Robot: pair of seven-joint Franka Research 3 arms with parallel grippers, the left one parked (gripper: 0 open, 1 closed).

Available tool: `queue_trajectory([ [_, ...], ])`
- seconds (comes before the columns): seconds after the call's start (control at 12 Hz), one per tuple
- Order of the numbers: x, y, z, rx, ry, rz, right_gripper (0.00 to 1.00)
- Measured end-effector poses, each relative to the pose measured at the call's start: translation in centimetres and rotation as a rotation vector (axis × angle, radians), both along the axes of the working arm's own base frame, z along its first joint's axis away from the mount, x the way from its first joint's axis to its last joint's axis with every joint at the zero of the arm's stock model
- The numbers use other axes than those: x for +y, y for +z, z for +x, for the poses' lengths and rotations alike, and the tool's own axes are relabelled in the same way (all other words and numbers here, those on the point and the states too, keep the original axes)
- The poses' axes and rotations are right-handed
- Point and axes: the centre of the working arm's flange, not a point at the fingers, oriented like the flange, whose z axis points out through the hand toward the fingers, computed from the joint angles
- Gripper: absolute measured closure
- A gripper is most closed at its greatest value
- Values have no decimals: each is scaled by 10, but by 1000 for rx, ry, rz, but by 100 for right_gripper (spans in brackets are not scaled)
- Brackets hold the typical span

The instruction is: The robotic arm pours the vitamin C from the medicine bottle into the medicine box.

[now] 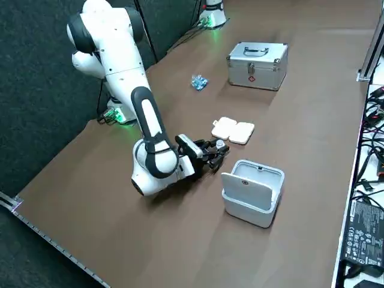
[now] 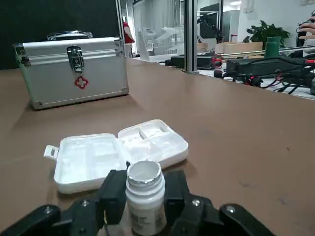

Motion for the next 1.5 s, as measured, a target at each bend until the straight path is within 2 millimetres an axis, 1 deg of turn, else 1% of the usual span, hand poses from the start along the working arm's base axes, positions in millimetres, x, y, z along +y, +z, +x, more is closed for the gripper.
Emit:
queue_trajectory([
  [0.33, 8, 7, 11, -10, 23, -13, 57],
  [0.92, 2, 35, 32, 33, 27, -93, 57],
  [1.0, -1, 50, 38, 63, 22, -124, 57],
  [1.25, 1, 77, 51, 116, 17, -188, 57],
  [1.42, 9, 97, 63, 171, 37, -272, 57],
  [1.5, 16, 108, 70, 202, 48, -314, 57],
])
